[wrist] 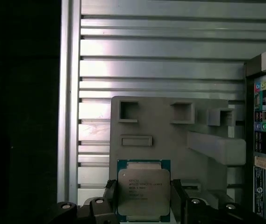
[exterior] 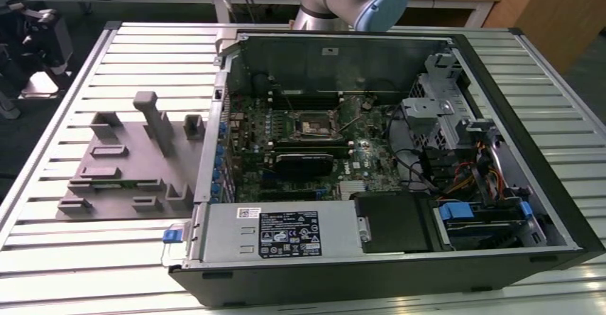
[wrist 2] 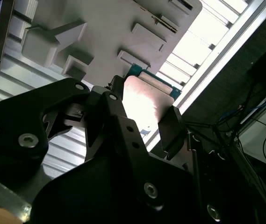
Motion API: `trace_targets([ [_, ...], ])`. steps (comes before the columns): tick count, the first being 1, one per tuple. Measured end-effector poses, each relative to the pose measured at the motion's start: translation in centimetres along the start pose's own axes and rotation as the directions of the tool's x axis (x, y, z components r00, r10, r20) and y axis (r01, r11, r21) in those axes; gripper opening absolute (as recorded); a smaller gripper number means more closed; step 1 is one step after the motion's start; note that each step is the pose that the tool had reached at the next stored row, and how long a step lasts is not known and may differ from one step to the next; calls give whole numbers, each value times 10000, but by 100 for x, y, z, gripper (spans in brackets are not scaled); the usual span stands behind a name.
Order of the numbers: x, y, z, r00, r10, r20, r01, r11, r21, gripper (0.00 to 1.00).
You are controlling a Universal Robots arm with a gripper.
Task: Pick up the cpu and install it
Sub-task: 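Pick up the cpu and move it towards the insertion slot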
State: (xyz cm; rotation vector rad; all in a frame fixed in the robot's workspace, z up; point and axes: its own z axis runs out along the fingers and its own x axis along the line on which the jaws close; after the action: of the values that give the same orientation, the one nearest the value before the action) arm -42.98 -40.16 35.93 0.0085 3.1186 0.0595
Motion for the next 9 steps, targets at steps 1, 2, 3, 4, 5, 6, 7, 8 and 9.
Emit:
trace_targets([
  [1,-1,1,-25,10000,0,1,0,10000,0,54],
  [2,-2,3,-50,10000,0,4,0,10000,-1,54],
  [3,-2,4,-71,10000,0,5,0,10000,-1,54],
  [4,-2,5,-90,10000,0,6,0,10000,-1,54],
  [5,-2,6,-109,10000,0,7,0,10000,-1,54],
  [6,-3,8,-128,10000,0,8,0,10000,0,54],
  [7,-3,9,-147,10000,-1,10,1,10000,-1,54],
  [8,-4,11,-167,10000,0,13,0,10000,-1,54],
  [9,-4,13,-190,10000,-1,14,1,10000,-1,54],
])
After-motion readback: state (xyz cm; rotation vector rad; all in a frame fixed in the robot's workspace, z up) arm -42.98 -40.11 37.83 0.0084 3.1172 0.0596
